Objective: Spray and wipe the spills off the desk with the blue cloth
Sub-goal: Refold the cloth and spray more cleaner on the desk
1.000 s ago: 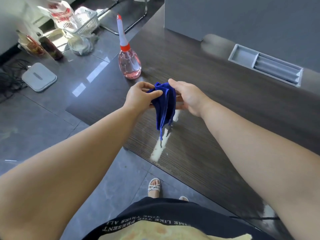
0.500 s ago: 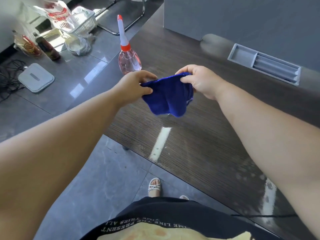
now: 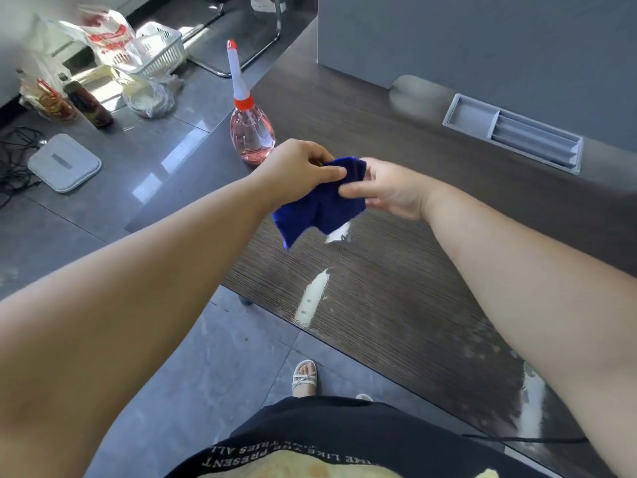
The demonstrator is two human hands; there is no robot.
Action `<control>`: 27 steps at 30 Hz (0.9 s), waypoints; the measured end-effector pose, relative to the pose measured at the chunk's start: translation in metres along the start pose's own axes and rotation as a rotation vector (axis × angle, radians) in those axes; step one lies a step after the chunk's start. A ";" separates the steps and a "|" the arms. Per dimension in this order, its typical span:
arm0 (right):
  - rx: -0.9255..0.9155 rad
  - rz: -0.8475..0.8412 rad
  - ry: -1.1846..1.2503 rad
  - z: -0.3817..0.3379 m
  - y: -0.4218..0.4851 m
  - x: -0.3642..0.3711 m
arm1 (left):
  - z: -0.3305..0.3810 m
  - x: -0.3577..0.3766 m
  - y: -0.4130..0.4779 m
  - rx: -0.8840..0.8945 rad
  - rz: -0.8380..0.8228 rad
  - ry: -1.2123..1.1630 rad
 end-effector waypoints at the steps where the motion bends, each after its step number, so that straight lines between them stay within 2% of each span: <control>1: 0.014 -0.055 -0.042 0.007 0.001 0.002 | 0.001 0.000 -0.001 -0.009 0.001 -0.028; 3: 0.060 -0.045 -0.163 0.018 0.002 0.007 | 0.001 -0.003 -0.003 -0.042 0.018 -0.107; 5: 0.081 0.073 -0.204 0.027 0.004 0.005 | -0.003 -0.007 -0.003 -0.063 0.055 -0.164; 8: 0.035 0.255 -0.205 0.040 0.005 -0.009 | -0.019 -0.013 -0.004 -0.098 0.137 -0.178; 10: 0.014 0.302 -0.199 0.042 0.003 -0.014 | -0.036 -0.014 -0.006 -0.144 0.140 -0.181; 12: -0.010 0.353 -0.300 0.038 0.005 -0.018 | -0.049 -0.012 -0.006 -0.177 0.125 -0.192; 17: -0.087 0.493 -0.431 0.015 0.018 -0.021 | -0.063 -0.008 0.000 -0.144 0.197 -0.237; 20: -0.015 0.403 -0.630 0.024 0.013 -0.011 | -0.078 0.002 -0.007 -0.147 0.111 -0.115; 24: 0.212 -0.027 -0.948 0.073 -0.001 0.013 | -0.118 0.038 -0.036 -0.176 -0.188 0.224; 26: 0.230 -0.109 -0.992 0.089 -0.003 0.024 | -0.131 0.055 -0.046 -0.150 -0.280 0.294; 27: 0.226 -0.108 -0.984 0.091 -0.003 0.026 | -0.135 0.059 -0.047 -0.141 -0.274 0.293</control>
Point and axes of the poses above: each hand's wrist, its own y-axis towards the middle knuckle, its own x-axis out of the palm, z = x × y, the point moved 1 cm from there along y, towards the middle knuckle
